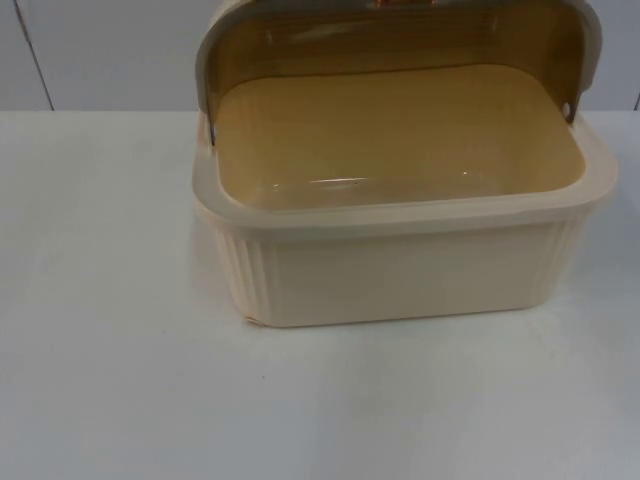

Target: Open the box lid with the left hand, place the block into the box with the right hand, then close the box lid with the left hand.

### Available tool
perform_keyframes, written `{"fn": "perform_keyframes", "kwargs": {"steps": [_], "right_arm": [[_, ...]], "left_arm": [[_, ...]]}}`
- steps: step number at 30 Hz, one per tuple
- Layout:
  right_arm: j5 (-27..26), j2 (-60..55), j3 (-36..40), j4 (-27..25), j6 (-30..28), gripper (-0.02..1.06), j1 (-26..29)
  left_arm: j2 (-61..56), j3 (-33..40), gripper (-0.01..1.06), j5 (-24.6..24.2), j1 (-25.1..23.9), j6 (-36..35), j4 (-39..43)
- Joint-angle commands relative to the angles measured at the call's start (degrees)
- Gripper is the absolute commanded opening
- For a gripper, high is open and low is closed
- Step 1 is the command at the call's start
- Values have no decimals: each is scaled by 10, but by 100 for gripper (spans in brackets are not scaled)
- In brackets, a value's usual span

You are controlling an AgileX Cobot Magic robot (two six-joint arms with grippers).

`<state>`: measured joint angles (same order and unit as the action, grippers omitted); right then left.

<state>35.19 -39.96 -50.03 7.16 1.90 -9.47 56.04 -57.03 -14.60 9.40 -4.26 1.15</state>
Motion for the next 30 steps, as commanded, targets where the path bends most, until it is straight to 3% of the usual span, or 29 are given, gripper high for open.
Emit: {"fn": "perform_keyframes", "kwargs": {"steps": [1, 7, 10, 13, 15, 16, 17, 18, 19, 20, 24, 27, 30], "right_arm": [[1, 2, -2, 2, 0, 105, 1], [2, 2, -2, 2, 0, 105, 1], [2, 2, -2, 2, 0, 105, 1], [2, 2, -2, 2, 0, 105, 1], [2, 2, -2, 2, 0, 105, 1], [2, 2, -2, 2, 0, 105, 1], [2, 2, -2, 2, 0, 105, 1], [2, 2, -2, 2, 0, 105, 1], [2, 2, -2, 2, 0, 105, 1], [2, 2, -2, 2, 0, 105, 1], [16, -4, -2, 2, 2, 105, 1], [47, -21, -2, 2, 11, 105, 1], [25, -35, -2, 3, 35, 105, 1]], "left_arm": [[-13, 1, 104, 21, -1, 4, -5], [-59, 1, 104, 75, -1, 4, -3], [-69, 1, 104, 47, -1, 4, 11], [-67, 1, 104, -33, -1, -3, 29], [-64, 1, 104, -59, -1, -10, 29], [-60, -4, 104, -95, -1, -23, 29], [-47, -18, 104, -164, -4, -51, 37], [-37, -29, 104, -192, -6, -58, 46], [-12, -49, 104, -271, -9, -59, 60], [3, -56, 104, -293, -8, -62, 76], [-2, -63, 104, -231, -6, -76, 46], [-10, -63, 104, -236, -9, -76, 72], [-14, -63, 104, -248, -9, -92, 95]]}}
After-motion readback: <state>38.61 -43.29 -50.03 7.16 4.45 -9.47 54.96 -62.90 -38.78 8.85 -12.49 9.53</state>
